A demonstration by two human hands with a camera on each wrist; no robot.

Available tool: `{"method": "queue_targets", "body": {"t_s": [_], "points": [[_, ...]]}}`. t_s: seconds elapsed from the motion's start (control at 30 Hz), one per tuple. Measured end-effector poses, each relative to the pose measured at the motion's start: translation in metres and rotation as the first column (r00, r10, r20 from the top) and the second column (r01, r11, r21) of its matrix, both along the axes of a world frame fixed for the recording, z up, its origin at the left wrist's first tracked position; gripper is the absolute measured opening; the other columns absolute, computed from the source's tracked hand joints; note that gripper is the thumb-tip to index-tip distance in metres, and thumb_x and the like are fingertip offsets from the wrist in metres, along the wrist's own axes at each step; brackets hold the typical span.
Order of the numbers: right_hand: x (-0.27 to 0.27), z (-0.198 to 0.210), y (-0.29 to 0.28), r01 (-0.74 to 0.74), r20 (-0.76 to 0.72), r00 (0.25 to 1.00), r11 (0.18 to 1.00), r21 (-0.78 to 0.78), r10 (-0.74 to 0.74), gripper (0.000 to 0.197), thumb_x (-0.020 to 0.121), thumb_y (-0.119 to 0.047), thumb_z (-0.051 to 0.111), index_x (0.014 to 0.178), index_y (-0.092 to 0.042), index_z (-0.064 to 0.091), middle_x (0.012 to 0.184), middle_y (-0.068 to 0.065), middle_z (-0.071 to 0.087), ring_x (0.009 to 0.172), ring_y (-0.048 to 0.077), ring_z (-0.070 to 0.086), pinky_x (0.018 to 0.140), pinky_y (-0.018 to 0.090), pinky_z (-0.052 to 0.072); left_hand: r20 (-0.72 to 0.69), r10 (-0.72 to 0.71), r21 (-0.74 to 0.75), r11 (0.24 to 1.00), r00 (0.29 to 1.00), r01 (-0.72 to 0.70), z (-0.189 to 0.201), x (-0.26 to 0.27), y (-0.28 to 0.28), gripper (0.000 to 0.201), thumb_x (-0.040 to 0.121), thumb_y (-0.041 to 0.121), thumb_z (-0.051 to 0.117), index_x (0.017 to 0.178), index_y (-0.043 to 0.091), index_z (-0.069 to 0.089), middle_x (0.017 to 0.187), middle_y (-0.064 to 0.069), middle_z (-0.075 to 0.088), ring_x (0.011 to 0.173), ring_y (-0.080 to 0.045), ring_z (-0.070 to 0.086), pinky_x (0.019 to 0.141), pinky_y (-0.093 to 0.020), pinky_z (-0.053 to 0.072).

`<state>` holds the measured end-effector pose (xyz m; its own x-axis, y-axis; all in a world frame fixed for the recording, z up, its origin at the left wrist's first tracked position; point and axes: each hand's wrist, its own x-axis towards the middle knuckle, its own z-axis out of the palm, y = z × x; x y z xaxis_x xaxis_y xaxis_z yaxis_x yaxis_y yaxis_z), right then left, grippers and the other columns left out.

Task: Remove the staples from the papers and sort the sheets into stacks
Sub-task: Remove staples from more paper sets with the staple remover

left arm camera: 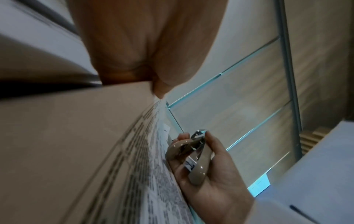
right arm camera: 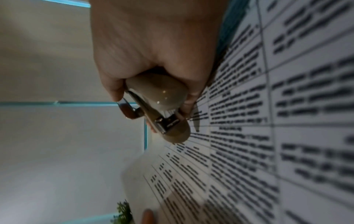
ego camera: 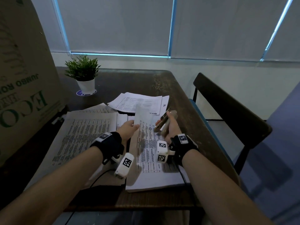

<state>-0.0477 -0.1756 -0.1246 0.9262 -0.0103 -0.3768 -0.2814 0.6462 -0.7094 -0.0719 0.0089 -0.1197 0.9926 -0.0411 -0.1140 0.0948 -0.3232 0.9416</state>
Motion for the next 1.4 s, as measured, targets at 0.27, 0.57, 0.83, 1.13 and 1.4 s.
{"method": "queue_targets", "body": {"t_s": [0.27, 0.57, 0.83, 1.13, 1.4], "points": [[-0.014, 0.009, -0.001, -0.024, 0.004, 1.0, 0.987, -0.16, 0.025, 0.04, 0.089, -0.041, 0.068, 0.085, -0.002, 0.064, 0.073, 0.014, 0.065, 0.064, 0.022, 0.062, 0.074, 0.037, 0.056, 0.08, -0.097, 0.45, 0.892, 0.992, 0.051, 0.023, -0.007, -0.026, 0.071, 0.095, 0.001, 0.036, 0.15, 0.012, -0.007, 0.12, -0.019, 0.055, 0.088, -0.024, 0.057, 0.066, -0.023, 0.044], [-0.02, 0.009, -0.007, -0.015, 0.021, 1.0, 1.0, -0.017, 0.015, 0.036, 0.094, -0.037, 0.063, 0.079, -0.004, 0.059, 0.059, 0.008, 0.062, 0.056, 0.018, 0.059, 0.063, 0.031, 0.052, -0.026, -0.087, 0.617, 0.782, 0.996, 0.085, 0.011, 0.002, -0.027, 0.085, 0.094, -0.001, 0.039, 0.146, 0.019, -0.025, 0.154, -0.027, -0.005, 0.131, -0.042, 0.038, 0.082, -0.026, 0.037], [-0.017, 0.005, -0.01, 0.023, 0.028, 0.999, 0.999, -0.038, -0.022, 0.035, 0.091, -0.037, 0.066, 0.082, -0.004, 0.062, 0.06, 0.009, 0.065, 0.063, 0.02, 0.061, 0.083, 0.038, 0.053, 0.161, -0.025, 0.55, 0.833, 0.987, -0.068, 0.014, 0.005, -0.034, 0.049, 0.101, 0.017, 0.039, 0.145, 0.004, 0.025, 0.149, -0.02, 0.029, 0.134, -0.034, 0.035, 0.099, -0.035, 0.035], [-0.012, 0.064, -0.045, 0.085, 0.201, 0.979, 0.841, -0.535, 0.029, 0.052, 0.08, -0.049, 0.073, 0.106, -0.005, 0.06, 0.096, 0.011, 0.067, 0.072, 0.022, 0.064, 0.061, 0.031, 0.052, 0.342, 0.359, -0.017, 0.926, 0.868, -0.377, 0.047, 0.01, -0.019, 0.019, 0.091, 0.002, 0.037, 0.102, 0.006, 0.052, 0.098, -0.02, 0.059, 0.09, -0.032, 0.058, 0.075, -0.039, 0.048], [-0.027, 0.145, -0.051, 0.227, 0.592, 0.803, 0.879, -0.419, 0.076, 0.043, 0.081, -0.047, 0.072, 0.099, -0.008, 0.067, 0.085, 0.006, 0.071, 0.075, 0.022, 0.069, 0.065, 0.035, 0.058, 0.686, 0.453, -0.33, 0.891, 0.569, -0.312, 0.153, -0.029, -0.036, 0.007, 0.098, 0.01, 0.034, 0.102, 0.012, 0.04, 0.085, 0.009, 0.052, 0.069, -0.001, 0.053, 0.055, -0.011, 0.047]]}}
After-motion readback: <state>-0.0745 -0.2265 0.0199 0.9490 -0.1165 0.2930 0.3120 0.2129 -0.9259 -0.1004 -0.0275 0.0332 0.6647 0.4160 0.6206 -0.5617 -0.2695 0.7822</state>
